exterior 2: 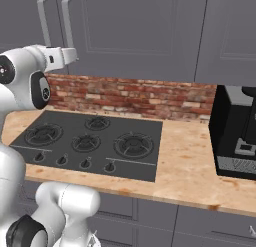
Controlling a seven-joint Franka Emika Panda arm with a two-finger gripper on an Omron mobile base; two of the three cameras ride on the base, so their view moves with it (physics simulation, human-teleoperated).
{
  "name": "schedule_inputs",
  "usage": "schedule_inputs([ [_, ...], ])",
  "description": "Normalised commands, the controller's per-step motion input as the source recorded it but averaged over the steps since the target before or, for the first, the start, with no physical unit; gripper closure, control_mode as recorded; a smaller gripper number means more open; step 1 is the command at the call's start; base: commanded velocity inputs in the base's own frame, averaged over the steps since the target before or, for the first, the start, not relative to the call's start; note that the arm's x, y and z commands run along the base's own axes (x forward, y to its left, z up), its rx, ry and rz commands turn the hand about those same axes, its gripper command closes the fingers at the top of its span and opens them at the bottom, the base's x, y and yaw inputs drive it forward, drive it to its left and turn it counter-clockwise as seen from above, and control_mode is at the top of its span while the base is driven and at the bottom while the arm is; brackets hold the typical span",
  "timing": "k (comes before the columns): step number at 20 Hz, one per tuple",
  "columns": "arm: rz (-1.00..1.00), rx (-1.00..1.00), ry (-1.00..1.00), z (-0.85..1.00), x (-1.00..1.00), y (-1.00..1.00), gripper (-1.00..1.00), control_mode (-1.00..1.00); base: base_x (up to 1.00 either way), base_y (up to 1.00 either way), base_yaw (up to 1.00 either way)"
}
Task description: Open the cabinet, retrieve the rolling pin, and place it next to the meat on the cutting board to prepare for tenderizing.
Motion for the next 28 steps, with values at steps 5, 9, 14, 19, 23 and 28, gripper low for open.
schedule_inputs([
  [5,0.0,0.0,0.0,0.0,0.03,0.0,-1.0,-1.0,0.0,0.0,0.0],
  [9,0.0,0.0,0.0,0.0,0.33,0.0,-1.0,-1.0,0.0,0.0,0.0],
  [14,0.0,0.0,0.0,0.0,0.55,0.0,-1.0,-1.0,0.0,0.0,0.0],
  [19,0.0,0.0,0.01,0.0,0.47,-0.03,-1.0,-1.0,0.0,0.0,0.0],
  [23,0.02,0.0,0.0,0.0,0.27,-0.2,-1.0,-1.0,0.0,0.0,0.0],
  [28,0.03,0.0,0.0,0.0,0.26,-0.17,-1.0,-1.0,0.0,0.0,0.0],
])
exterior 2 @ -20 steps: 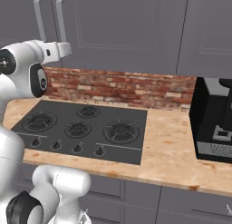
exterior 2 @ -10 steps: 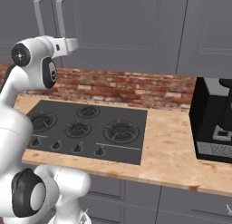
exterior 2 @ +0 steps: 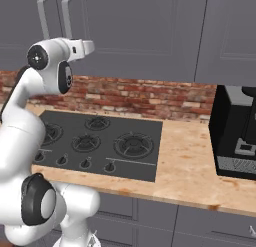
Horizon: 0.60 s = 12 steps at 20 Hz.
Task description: Open the cabinet, retrieve the rolling pin, and place it next to the meat on the cutting board to prepare for tenderizing.
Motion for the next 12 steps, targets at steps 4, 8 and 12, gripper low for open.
schedule_inputs([
  [4,0.01,0.0,0.0,0.0,0.26,-0.1,-1.0,-1.0,0.0,0.0,0.0],
  [8,0.0,0.0,0.03,0.0,0.4,0.0,1.0,-1.0,0.0,0.0,0.0],
  [12,0.0,0.0,0.06,-0.01,0.34,0.0,1.0,-1.0,0.0,0.0,0.0],
])
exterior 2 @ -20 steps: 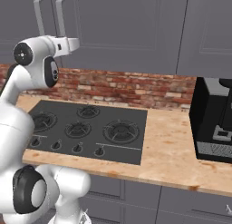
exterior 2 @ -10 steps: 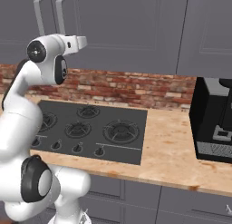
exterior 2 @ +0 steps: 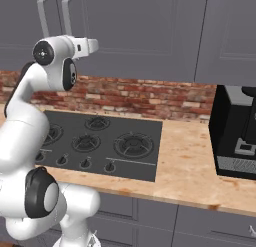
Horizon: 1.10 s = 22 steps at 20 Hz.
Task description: Open the cabinet, retrieve the rolling pin, and place it next to the meat on the cutting board to prepare for tenderizing.
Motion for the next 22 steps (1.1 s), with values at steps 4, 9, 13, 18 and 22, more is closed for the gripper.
schedule_inputs([
  [4,0.0,0.0,0.06,0.0,0.19,0.01,1.0,-1.0,0.0,0.0,0.0],
  [9,0.01,-0.03,0.06,0.0,-0.03,0.26,1.0,-1.0,0.0,0.0,0.0],
  [13,0.05,-0.08,0.0,0.0,-0.17,0.42,1.0,-1.0,0.0,0.0,0.0],
  [18,0.07,-0.03,0.0,0.0,0.01,0.51,1.0,-1.0,0.0,0.0,0.0],
  [22,0.05,-0.01,0.04,0.0,0.16,0.45,1.0,-1.0,0.0,0.0,0.0],
])
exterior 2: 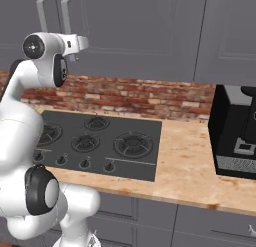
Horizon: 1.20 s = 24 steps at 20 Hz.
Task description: Open the cabinet, retrieve the rolling pin, and place it next to the meat on the cutting board to prepare for tenderizing.
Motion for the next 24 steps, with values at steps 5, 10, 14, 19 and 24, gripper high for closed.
schedule_inputs([
  [5,0.05,0.0,0.0,0.0,0.12,-0.03,1.0,-1.0,0.0,0.0,0.0],
  [10,0.09,0.01,-0.03,0.0,0.06,-0.22,1.0,-1.0,0.0,0.0,0.0],
  [14,0.1,0.01,-0.05,0.0,0.0,-0.24,1.0,-1.0,0.0,0.0,0.0],
  [19,0.08,0.0,-0.01,0.0,0.04,-0.02,1.0,-1.0,0.0,0.0,0.0],
  [24,0.08,0.0,0.0,-0.01,0.0,0.0,1.0,-1.0,0.0,0.0,0.0],
])
